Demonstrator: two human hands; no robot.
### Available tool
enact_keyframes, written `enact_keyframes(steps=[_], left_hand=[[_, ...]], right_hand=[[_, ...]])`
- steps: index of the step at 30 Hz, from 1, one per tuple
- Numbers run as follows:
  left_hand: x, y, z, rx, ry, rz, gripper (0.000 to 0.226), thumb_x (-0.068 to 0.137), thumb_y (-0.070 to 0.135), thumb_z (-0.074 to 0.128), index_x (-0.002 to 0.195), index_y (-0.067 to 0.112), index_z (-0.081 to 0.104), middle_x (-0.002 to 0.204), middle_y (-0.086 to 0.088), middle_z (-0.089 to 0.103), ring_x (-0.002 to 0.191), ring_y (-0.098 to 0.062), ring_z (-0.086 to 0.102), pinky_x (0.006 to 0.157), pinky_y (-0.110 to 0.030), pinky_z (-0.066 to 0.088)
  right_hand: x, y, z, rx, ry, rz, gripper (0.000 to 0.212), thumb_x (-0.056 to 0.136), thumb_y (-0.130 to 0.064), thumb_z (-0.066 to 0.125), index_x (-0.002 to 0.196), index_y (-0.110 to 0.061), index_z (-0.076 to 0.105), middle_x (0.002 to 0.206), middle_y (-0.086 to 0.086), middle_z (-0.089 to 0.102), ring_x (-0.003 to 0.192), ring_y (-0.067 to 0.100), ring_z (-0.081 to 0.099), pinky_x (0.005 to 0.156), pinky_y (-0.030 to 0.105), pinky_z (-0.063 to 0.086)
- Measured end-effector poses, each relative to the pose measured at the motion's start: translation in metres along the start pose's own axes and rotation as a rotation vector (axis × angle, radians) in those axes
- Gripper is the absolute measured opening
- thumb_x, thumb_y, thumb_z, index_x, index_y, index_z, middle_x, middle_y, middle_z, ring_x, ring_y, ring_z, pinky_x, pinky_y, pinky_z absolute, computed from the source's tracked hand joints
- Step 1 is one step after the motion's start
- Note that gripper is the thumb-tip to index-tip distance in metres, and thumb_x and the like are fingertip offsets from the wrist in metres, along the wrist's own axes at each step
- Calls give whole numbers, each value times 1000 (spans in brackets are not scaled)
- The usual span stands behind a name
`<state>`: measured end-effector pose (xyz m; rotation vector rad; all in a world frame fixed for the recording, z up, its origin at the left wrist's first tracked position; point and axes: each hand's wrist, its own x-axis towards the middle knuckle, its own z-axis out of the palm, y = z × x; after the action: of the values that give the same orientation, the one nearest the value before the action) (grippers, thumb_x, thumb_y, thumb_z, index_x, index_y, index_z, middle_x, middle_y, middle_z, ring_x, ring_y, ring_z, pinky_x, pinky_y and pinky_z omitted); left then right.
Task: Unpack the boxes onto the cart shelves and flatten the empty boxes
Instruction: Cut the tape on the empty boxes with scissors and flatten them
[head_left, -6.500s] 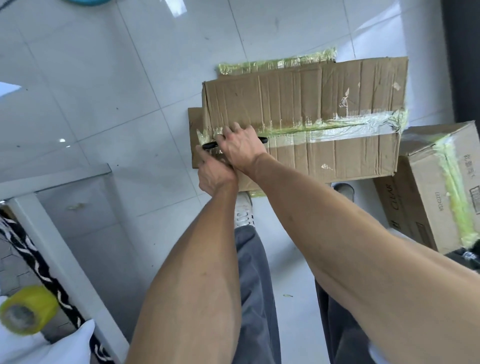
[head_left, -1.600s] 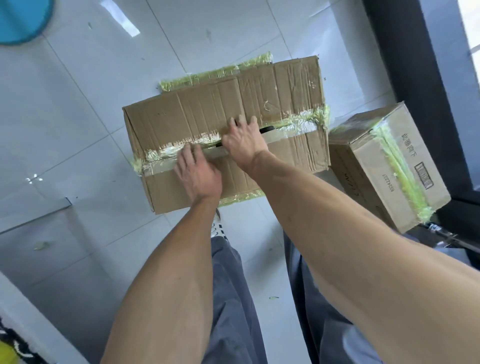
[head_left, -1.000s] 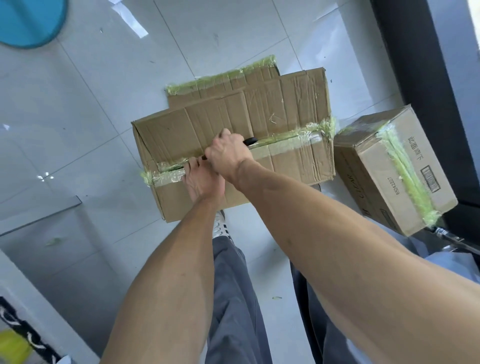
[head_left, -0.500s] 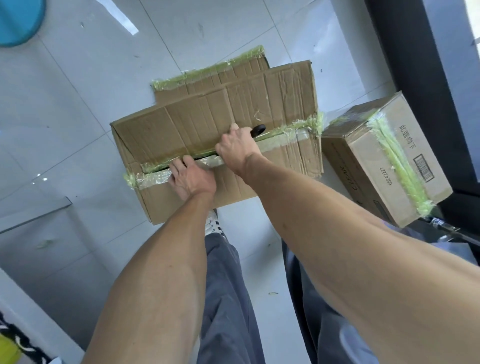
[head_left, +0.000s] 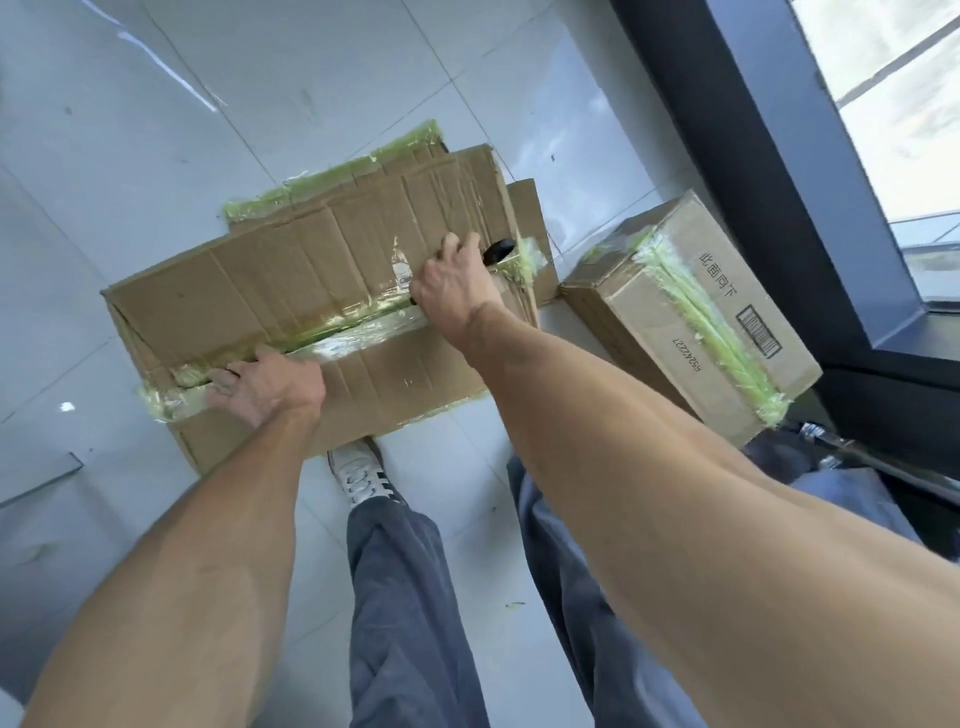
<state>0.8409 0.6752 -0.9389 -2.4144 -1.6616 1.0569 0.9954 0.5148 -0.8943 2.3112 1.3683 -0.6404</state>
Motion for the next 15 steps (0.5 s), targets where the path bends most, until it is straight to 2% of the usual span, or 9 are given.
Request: enact_keyframes(steps=[2,5,7,10,12,15], left_hand=[[-14,5,-4,-95,166,26,30,84,23,60,108,6,66,134,-22,47,127,-40,40,101,-51,34],[-38,20,-10,-359,277,110,37,82,6,58,118,7,58,134,-18,43,120,-37,43,88,-48,43],[-57,42,-15,-492,261,194,34,87,8,56,121,11,56,126,-16,47,110,-34,50,82,-41,44],[-79,74,-18,-585,154,196,17,91,14,54,106,12,61,116,-11,49,97,-31,57,78,-35,42],[-87,86,-18,-564,135,196,16,88,11,53,103,12,61,116,-10,47,103,-30,52,82,-35,42],[-87,99,-23,-503,173,318,23,87,6,54,106,13,62,126,-10,46,114,-29,47,91,-35,39]], right_hand=[[-5,11,1,90,31,84,17,98,-16,44,100,-19,61,77,-1,47,91,22,43,82,42,39],[-12,21,1,332,151,191,25,93,-5,42,102,-16,62,107,8,50,104,28,47,86,45,40],[-15,21,-4,477,223,246,26,91,-1,43,100,-13,65,114,9,48,104,28,48,84,43,41],[-21,26,-3,597,269,383,27,93,-6,40,102,-14,64,112,7,51,106,28,47,75,40,35],[-25,38,1,619,232,431,29,94,-4,39,103,-13,65,110,8,52,107,29,47,72,39,32],[-28,62,13,701,196,464,28,95,1,41,113,-7,62,107,14,58,100,33,56,72,40,41]])
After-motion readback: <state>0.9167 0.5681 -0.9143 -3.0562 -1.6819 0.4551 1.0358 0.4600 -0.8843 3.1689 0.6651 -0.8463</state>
